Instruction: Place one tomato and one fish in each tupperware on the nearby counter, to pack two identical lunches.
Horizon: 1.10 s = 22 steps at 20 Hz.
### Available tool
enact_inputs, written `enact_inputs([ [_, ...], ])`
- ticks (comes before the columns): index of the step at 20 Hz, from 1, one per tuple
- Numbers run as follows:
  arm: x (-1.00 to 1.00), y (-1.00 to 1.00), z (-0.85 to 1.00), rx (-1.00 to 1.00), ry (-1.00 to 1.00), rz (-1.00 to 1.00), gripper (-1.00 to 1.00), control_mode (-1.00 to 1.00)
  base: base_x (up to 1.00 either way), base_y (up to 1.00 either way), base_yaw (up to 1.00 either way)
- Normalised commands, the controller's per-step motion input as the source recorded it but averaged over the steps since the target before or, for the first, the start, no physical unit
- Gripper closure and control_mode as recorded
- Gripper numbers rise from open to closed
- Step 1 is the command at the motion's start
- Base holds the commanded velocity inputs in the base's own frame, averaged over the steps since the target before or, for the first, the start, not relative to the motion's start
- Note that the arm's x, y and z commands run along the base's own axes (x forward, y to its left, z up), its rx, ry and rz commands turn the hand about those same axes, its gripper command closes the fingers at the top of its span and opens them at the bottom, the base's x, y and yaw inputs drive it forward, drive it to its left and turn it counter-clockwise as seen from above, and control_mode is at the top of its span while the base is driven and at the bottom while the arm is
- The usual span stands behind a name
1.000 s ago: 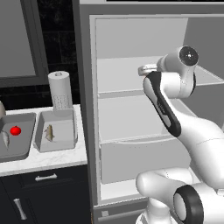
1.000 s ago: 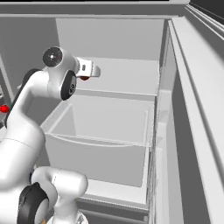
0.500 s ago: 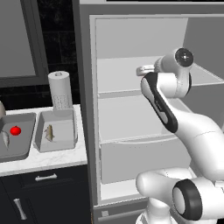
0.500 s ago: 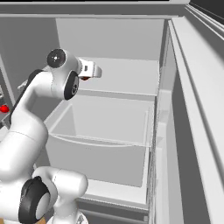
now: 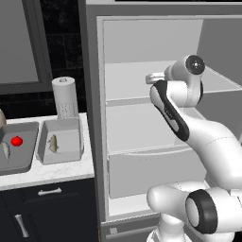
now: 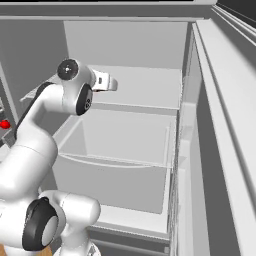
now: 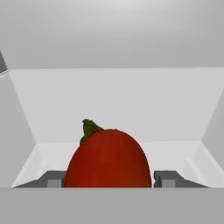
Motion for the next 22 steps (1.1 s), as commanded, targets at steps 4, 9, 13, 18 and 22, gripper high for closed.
enact_inputs([
  [4,0.00,0.00,-0.07,0.00,0.00,0.00,1.00,-1.00,0.00,0.00,0.00],
  [9,-0.24,0.00,0.06,0.00,-0.10,0.00,1.00,-1.00,0.00,0.00,0.00],
  [13,-0.83,0.00,0.49,0.00,-0.24,0.00,1.00,-1.00,0.00,0.00,0.00],
  [18,-1.00,0.00,0.49,0.00,-0.36,0.00,1.00,-1.00,0.00,0.00,0.00],
  [22,-1.00,0.00,0.51,0.00,-0.23,0.00,1.00,-1.00,0.00,0.00,0.00],
])
